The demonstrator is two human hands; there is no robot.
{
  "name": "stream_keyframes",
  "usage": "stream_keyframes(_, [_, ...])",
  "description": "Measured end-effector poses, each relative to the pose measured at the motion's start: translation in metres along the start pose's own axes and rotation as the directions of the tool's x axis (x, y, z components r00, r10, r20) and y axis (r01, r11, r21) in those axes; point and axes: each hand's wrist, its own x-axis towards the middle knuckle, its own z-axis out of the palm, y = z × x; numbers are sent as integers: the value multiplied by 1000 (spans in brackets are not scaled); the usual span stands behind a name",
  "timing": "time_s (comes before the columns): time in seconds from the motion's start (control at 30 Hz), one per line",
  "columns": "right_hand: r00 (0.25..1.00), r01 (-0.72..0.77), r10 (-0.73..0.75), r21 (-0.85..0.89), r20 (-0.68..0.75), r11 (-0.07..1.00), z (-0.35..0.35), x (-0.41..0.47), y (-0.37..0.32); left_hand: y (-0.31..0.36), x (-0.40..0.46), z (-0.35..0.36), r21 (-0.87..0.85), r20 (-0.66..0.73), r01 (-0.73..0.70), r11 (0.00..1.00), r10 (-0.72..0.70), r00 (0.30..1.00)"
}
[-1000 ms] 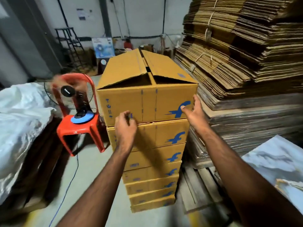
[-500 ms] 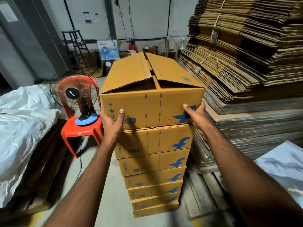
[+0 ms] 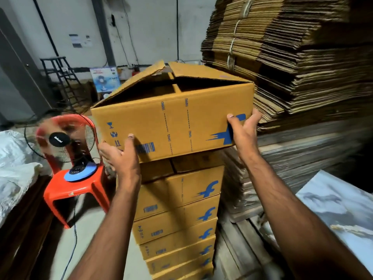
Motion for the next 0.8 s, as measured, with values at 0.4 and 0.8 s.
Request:
stream_keyframes(0.4, [895,80,-213,-329,-391,941,-105,-66,-69,80,-82,30,-115,69,-5,993,14,998])
stream_keyframes(0.8, [787,-58,-333,-601,-519,797,-298,-181,-112,135,-264,32,99,299,142,985,-165,940])
